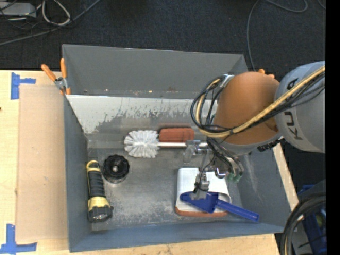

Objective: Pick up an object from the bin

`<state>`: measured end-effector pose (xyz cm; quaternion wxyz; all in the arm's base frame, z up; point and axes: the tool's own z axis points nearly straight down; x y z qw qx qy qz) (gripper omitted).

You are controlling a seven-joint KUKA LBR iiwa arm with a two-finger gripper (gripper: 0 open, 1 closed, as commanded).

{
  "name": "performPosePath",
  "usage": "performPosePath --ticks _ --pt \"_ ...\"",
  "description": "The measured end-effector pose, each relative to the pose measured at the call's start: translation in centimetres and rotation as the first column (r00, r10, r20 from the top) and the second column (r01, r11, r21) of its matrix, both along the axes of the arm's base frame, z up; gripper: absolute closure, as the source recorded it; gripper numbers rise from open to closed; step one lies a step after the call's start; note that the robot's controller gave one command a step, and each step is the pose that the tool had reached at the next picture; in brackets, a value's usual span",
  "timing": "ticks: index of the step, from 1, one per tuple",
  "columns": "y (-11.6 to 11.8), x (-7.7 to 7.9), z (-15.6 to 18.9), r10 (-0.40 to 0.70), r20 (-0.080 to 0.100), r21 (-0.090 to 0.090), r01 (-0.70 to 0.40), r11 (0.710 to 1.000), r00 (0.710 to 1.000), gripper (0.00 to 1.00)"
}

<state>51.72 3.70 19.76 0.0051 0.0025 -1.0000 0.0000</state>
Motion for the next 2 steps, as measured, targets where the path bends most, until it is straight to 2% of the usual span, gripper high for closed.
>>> performPosePath --ticks 1,2 --pt "0.0 0.2 0.4 -0.001 0.008 0.000 0.001 1.000 1.000 0.00" --pt "-3.6 0.8 -6.8 0.144 0.008 0.001 -0.144 0.990 0.990 0.00"
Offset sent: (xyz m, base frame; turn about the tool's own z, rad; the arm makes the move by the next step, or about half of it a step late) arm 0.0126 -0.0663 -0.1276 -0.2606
